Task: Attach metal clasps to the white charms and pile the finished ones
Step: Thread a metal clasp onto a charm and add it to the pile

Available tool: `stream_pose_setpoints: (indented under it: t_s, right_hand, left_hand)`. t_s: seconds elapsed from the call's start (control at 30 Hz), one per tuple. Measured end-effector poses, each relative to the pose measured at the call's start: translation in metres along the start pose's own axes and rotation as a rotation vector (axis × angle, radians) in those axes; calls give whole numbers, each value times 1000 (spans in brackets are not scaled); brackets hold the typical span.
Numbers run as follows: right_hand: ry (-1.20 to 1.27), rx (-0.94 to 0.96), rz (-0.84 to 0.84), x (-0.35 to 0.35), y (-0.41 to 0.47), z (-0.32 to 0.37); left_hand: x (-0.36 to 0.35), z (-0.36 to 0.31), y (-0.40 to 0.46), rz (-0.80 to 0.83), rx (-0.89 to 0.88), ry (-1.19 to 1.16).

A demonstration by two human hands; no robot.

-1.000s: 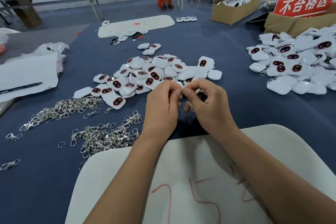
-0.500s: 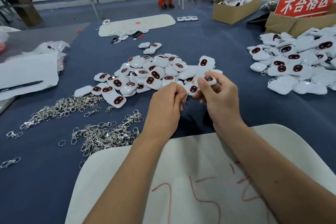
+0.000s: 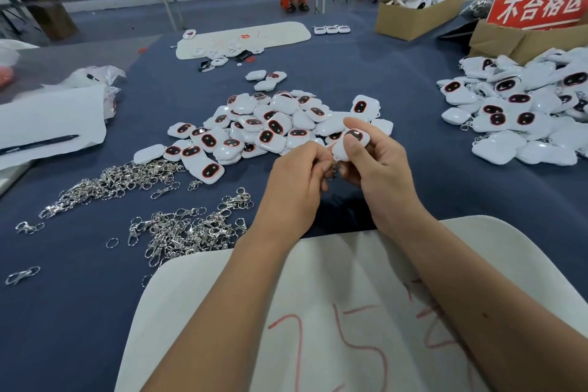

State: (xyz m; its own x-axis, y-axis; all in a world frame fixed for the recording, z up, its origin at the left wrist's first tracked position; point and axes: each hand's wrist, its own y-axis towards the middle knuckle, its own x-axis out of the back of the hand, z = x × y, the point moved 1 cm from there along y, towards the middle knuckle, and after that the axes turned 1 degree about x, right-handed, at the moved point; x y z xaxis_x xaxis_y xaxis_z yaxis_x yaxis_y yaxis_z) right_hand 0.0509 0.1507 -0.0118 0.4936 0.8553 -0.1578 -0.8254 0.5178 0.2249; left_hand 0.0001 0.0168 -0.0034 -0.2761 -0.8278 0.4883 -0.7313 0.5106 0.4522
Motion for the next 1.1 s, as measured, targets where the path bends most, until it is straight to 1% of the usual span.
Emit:
stream_pose_setpoints:
  t_s: [0.2,0.33,0.47,0.77,1.0,1.1]
  right_hand:
    - [16,12,10,1,-1,2]
    - [-39,63,40,-1,-4,2]
    - [-73,92,-3,0,-3,-1]
    - [-119,111,19,1,-5,2]
    - [-137,126,4,1,-6,4]
    - [-130,116,23,2,-6,4]
  left_hand:
    - [-1,3,0,-5,34,3]
    - [-1,4,0,-11,55,30]
    - [-3,3,-1,15,76,3]
    - [-4,3,-1,-4,70,-10]
    - [-3,4,-2,-42,82,19]
    - [-2,2,-3,-18,73,47]
